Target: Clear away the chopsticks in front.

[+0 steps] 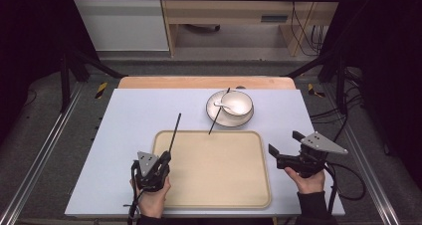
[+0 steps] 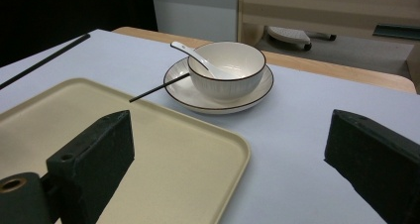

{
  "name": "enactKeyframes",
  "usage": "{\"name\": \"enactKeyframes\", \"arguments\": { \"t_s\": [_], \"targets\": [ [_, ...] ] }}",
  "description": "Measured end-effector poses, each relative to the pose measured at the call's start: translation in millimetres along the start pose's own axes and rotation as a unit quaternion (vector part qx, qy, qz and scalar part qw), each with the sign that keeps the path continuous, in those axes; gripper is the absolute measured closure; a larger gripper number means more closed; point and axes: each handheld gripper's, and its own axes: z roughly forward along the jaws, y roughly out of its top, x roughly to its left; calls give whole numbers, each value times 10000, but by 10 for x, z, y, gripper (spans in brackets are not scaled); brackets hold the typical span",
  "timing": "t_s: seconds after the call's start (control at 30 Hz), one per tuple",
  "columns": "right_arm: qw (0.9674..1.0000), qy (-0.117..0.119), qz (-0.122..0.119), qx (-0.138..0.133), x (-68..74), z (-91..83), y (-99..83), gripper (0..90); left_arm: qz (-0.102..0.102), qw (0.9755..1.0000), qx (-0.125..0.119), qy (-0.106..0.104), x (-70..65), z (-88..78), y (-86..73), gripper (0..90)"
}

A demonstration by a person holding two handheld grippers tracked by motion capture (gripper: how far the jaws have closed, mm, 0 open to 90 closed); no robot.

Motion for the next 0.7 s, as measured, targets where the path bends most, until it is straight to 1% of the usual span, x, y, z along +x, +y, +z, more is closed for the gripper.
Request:
{"name": "enactKeyframes", "arguments": {
  "t_s": [0.03,0.07,0.1,0.13,0.2,0.23,0.27,0.3,0.37,0.47,0.63,0.67,0.7],
  "targets": [
    [10000,3,-2,10,2,4,-1,51,-64,10000,-23,29,11,-51,-45,853],
    [10000,3,-2,10,2,4,-1,51,-64,10000,-23,29,11,-51,-45,853],
    [10000,3,3,22,10,13,-4,51,-62,9999,-48,90,4,-92,-90,853],
    [10000,2,-25,29,10,16,-6,51,-62,9999,-48,90,4,-92,-90,853],
    [10000,5,-29,37,14,21,-8,51,-68,9998,-19,181,23,-116,-142,853],
    [10000,5,-29,37,14,21,-8,51,-68,9998,-19,181,23,-116,-142,853],
    [10000,7,-41,38,17,21,-7,51,-117,9997,13,216,40,-137,-182,853],
    [10000,8,-40,39,17,21,-7,51,-112,9996,37,251,47,-144,-204,853],
    [10000,13,-13,45,17,22,-8,51,-124,9995,73,291,62,-146,-247,853],
    [10000,10,-32,64,15,25,-12,51,-174,9991,190,323,101,-127,-308,854],
    [10000,2,-34,64,19,30,-12,51,-123,9981,364,487,144,-89,-368,854],
    [10000,0,-37,64,17,31,-14,51,-123,9981,364,487,144,-89,-368,853],
    [10000,-1,-39,68,16,32,-15,51,-140,9976,435,513,158,-75,-387,854]
  ]
}}
